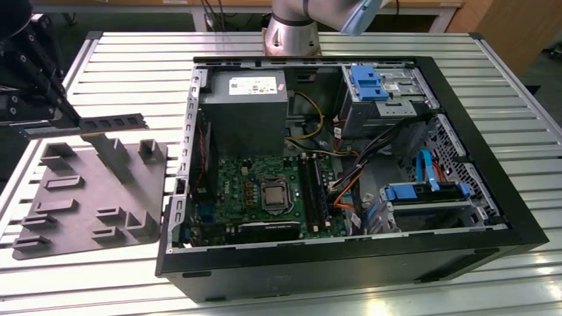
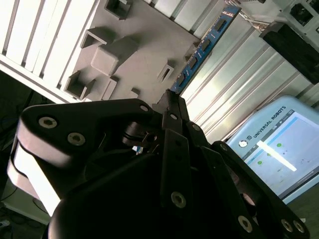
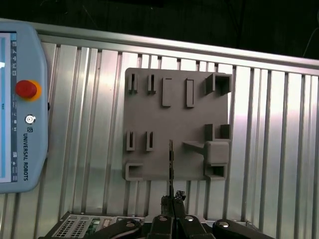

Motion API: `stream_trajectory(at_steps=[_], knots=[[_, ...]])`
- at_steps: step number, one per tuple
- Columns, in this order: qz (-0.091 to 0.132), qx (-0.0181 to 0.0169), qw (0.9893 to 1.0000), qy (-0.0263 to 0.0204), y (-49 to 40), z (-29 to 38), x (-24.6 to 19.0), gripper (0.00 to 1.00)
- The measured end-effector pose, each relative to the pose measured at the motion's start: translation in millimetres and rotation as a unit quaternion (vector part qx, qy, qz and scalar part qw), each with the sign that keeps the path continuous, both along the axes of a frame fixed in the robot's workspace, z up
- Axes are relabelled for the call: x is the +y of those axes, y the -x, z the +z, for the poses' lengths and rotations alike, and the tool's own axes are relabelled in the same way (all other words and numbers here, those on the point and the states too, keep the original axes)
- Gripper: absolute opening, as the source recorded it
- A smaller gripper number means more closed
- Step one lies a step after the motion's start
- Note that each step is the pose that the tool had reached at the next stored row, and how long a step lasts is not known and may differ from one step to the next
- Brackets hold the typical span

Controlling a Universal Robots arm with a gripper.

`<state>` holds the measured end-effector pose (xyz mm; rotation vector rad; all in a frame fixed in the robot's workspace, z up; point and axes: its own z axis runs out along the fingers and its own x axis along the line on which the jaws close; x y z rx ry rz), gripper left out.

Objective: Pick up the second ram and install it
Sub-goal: 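Pick up the second ram and move it above second insertion slot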

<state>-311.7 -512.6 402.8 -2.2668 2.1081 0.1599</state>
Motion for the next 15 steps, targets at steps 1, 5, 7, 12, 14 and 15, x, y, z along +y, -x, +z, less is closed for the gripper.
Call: stream_trajectory(at_steps=[1, 5, 7, 12, 14, 15], knots=[[0.0, 0.0, 1.0, 0.0, -0.6, 0.0, 0.0, 0.11], [0.0, 0.0, 1.0, 0.0, -3.2, 0.0, 0.0, 0.11], [0.0, 0.0, 1.0, 0.0, -4.6, 0.0, 0.0, 0.11], [0.0, 0.0, 1.0, 0.0, -9.0, 0.0, 0.0, 0.11], [0.0, 0.0, 1.0, 0.0, -11.1, 0.0, 0.0, 0.11], [0.0, 0.0, 1.0, 0.0, -12.3, 0.0, 0.0, 0.11]])
